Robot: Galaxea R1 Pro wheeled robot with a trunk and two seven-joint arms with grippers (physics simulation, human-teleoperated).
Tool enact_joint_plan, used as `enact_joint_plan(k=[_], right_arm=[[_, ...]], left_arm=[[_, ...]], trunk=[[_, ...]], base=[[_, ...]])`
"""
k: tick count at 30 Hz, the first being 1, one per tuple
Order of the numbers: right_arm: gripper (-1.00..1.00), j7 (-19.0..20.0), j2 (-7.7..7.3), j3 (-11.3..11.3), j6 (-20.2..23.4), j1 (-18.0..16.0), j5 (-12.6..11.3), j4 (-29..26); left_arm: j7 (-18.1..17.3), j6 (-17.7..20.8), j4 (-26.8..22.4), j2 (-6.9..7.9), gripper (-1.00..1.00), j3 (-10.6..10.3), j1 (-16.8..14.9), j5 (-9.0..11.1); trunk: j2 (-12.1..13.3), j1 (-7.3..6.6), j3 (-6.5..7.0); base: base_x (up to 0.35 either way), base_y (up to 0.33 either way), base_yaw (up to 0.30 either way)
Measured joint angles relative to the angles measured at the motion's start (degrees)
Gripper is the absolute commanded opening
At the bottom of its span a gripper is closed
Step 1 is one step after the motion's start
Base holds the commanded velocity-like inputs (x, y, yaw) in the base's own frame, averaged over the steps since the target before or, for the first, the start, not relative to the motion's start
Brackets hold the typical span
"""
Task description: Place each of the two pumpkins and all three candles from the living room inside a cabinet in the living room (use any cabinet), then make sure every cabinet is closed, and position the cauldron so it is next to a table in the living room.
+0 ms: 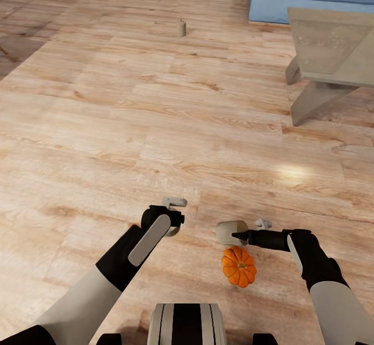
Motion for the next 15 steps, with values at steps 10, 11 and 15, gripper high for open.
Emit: enact_joint_plan(k=[10,11,15], right_arm=[[-1.00,0.1,-0.06,0.1,0.1,0.0,0.2,-1.3],[-1.00,0.1,0.00,0.0,0.1,0.0,0.1,-1.8],[-1.00,0.0,0.14,0.3,0.1,0.0,0.3,-1.5]], left_arm=[[0.0,-0.1,-1.9,0.30,-1.00,-0.2,0.5,0.3],[-0.1,-0.1,-1.7,0.25,-1.00,-0.2,0.6,0.3],[-0.1,0.0,-1.4,1.18,-1.00,0.1,0.8,0.0]], trunk=[[0.0,0.00,0.00],[0.0,0.00,0.00],[0.0,-0.05,0.44]], base=[[0.000,0.000,0.000],[0.000,0.000,0.000],[0.000,0.000,0.000]])
